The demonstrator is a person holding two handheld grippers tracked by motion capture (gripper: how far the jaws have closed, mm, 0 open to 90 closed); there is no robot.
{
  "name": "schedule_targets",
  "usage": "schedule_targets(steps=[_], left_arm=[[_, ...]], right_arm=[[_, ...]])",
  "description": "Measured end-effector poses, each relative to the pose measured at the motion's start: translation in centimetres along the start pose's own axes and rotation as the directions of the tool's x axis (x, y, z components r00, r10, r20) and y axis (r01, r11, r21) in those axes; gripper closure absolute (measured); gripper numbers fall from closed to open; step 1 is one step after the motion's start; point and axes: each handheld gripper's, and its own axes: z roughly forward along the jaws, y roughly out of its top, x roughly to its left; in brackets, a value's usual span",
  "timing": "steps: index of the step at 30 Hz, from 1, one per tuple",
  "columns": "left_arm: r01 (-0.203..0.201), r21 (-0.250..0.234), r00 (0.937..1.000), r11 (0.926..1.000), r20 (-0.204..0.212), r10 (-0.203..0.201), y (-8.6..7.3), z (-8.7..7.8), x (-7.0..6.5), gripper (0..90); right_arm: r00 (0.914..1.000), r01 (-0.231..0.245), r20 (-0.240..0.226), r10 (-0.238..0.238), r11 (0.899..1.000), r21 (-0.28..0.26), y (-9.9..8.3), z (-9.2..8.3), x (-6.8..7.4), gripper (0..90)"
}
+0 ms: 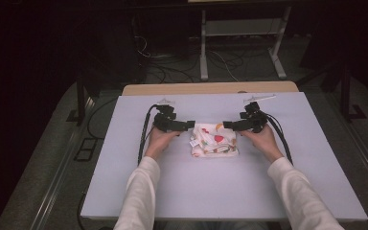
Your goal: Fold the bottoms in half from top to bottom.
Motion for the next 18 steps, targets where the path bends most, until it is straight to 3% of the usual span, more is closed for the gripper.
schedule_targets(steps=[4, 14, 18], left_arm=[[-0.026, 0.001, 0.9996, 0.9997, -0.006, 0.026, 0.0, -0.9, -0.4, 0.0], [-0.038, -0.019, 0.9990, 0.9991, -0.025, 0.038, -0.3, -3.0, -0.5, 0.0], [-0.047, -0.005, 0.9984, 0.9989, -0.033, 0.047, -0.7, -3.6, -0.5, 0.0]], right_arm=[[0.9999, -0.004, -0.016, 0.004, 1.000, -0.009, -0.1, -0.8, 0.1, 0.0], [0.9998, 0.006, -0.018, -0.006, 1.000, -0.016, -0.4, -2.8, 0.1, 0.0], [0.9997, 0.016, -0.020, -0.016, 1.000, -0.027, -0.6, -3.6, 0.1, 0.0]])
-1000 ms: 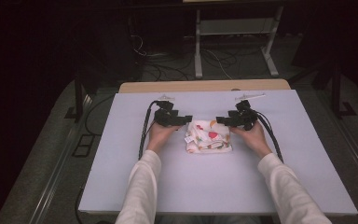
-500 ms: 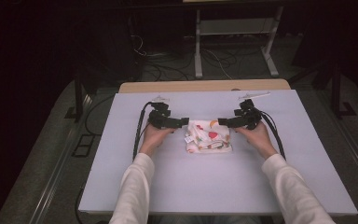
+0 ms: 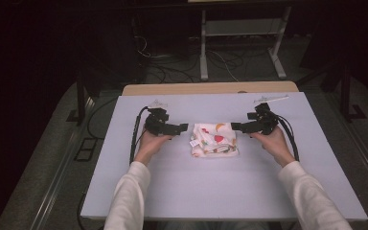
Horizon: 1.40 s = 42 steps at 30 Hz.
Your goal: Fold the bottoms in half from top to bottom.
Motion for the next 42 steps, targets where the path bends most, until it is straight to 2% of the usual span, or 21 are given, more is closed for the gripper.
schedule_targets(steps=[6, 18, 24, 25, 27, 31, 35, 42], left_arm=[[-0.001, -0.018, 1.0000, 0.9998, -0.010, 0.001, -0.5, -1.2, 0.1, 0.0], [0.005, -0.033, 0.9997, 0.9994, -0.023, -0.006, -2.0, -3.3, 0.4, 0.0], [-0.010, -0.049, 0.9997, 0.9987, -0.021, 0.009, -2.6, -4.4, 0.1, 0.0], [-0.002, -0.058, 0.9998, 0.9983, -0.019, 0.001, -2.8, -4.6, 0.0, 0.0], [-0.004, -0.059, 0.9999, 0.9982, -0.011, 0.003, -3.1, -4.9, -0.1, 0.0], [-0.015, -0.059, 0.9998, 0.9982, -0.013, 0.014, -3.8, -5.5, -0.6, 0.0], [-0.026, -0.066, 0.9994, 0.9975, -0.024, 0.024, -4.4, -6.3, -0.9, 0.0], [-0.028, -0.068, 0.9995, 0.9973, -0.019, 0.027, -5.7, -7.3, -1.6, 0.0]], right_arm=[[0.9999, 0.011, 0.000, -0.011, 1.000, -0.018, -0.6, -1.0, 0.1, 0.0], [0.9997, -0.018, -0.018, 0.017, 0.999, -0.030, -2.4, -2.5, -0.2, 0.0], [0.9995, -0.025, -0.020, 0.024, 0.999, -0.041, -3.4, -3.3, 0.1, 0.0], [0.9996, -0.022, -0.020, 0.021, 0.999, -0.046, -3.6, -3.6, 0.2, 0.0], [0.9995, -0.021, -0.024, 0.019, 0.997, -0.068, -4.0, -4.1, 0.4, 0.0], [0.9996, -0.020, -0.021, 0.019, 0.997, -0.076, -4.7, -5.1, 0.8, 0.0], [0.9999, -0.010, -0.012, 0.009, 0.996, -0.086, -5.1, -6.1, 1.3, 0.0], [0.9999, 0.008, 0.011, -0.007, 0.996, -0.089, -6.0, -7.2, 1.8, 0.0]])
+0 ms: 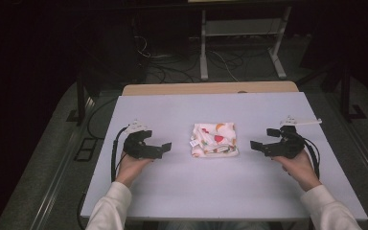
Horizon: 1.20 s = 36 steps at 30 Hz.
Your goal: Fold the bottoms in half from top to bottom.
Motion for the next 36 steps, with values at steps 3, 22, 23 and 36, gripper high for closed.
schedule_targets(steps=[3, 22, 23, 36], left_arm=[[-0.012, 0.002, 0.9999, 0.9999, 0.000, 0.012, -0.4, -0.5, -0.4, 0.0], [-0.081, -0.024, 0.9963, 0.9964, -0.031, 0.081, -3.6, -3.3, -2.6, 0.0], [-0.079, -0.027, 0.9964, 0.9965, -0.033, 0.078, -3.8, -3.4, -2.6, 0.0], [-0.135, 0.013, 0.9908, 0.9908, -0.011, 0.135, -4.9, -3.3, -3.2, 0.0]], right_arm=[[1.0000, 0.000, 0.006, 0.000, 1.000, 0.009, -0.5, -0.4, 0.2, 0.0], [0.9990, 0.019, 0.040, -0.020, 1.000, 0.018, -4.8, -3.4, 1.3, 0.0], [0.9990, 0.021, 0.040, -0.021, 1.000, 0.021, -5.0, -3.5, 1.3, 0.0], [0.9974, 0.045, 0.053, -0.048, 0.998, 0.048, -6.7, -4.1, 1.4, 0.0]])
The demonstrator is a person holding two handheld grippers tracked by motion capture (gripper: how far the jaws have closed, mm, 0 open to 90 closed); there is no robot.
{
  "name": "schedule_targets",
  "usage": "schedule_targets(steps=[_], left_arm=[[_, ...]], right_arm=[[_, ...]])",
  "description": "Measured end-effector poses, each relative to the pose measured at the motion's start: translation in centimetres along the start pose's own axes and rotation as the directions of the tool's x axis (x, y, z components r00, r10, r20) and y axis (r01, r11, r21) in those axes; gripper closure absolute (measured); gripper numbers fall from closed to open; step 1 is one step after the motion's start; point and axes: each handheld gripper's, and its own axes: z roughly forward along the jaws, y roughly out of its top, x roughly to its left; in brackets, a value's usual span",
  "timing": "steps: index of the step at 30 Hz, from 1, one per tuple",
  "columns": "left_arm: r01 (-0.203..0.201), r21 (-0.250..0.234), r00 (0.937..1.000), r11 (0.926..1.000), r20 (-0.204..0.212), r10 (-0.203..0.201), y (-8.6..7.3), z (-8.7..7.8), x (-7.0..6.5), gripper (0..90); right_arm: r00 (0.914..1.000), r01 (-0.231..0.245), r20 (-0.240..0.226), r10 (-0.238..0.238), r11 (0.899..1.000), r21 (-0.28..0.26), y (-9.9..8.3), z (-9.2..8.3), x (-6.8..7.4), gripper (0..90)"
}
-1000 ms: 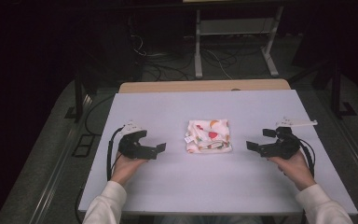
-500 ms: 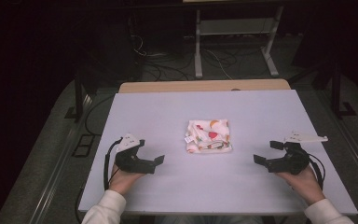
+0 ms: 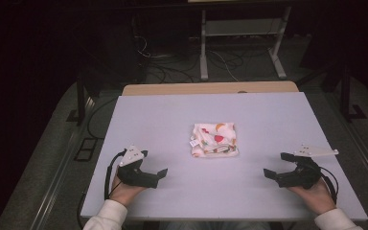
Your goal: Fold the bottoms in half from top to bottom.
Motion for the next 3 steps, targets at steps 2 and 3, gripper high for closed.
schedule_targets(steps=[2, 3], left_arm=[[0.002, -0.006, 1.0000, 1.0000, 0.009, -0.001, 0.05, -0.05, -0.06, 0.0], [0.003, -0.011, 0.9999, 0.9999, 0.015, -0.003, 0.09, -0.06, -0.06, 0.0]], right_arm=[[1.0000, -0.005, 0.003, 0.005, 1.000, -0.006, -0.13, -0.18, -0.11, 0.0], [1.0000, -0.009, 0.001, 0.009, 1.000, -0.006, -0.21, -0.22, -0.19, 0.0]])
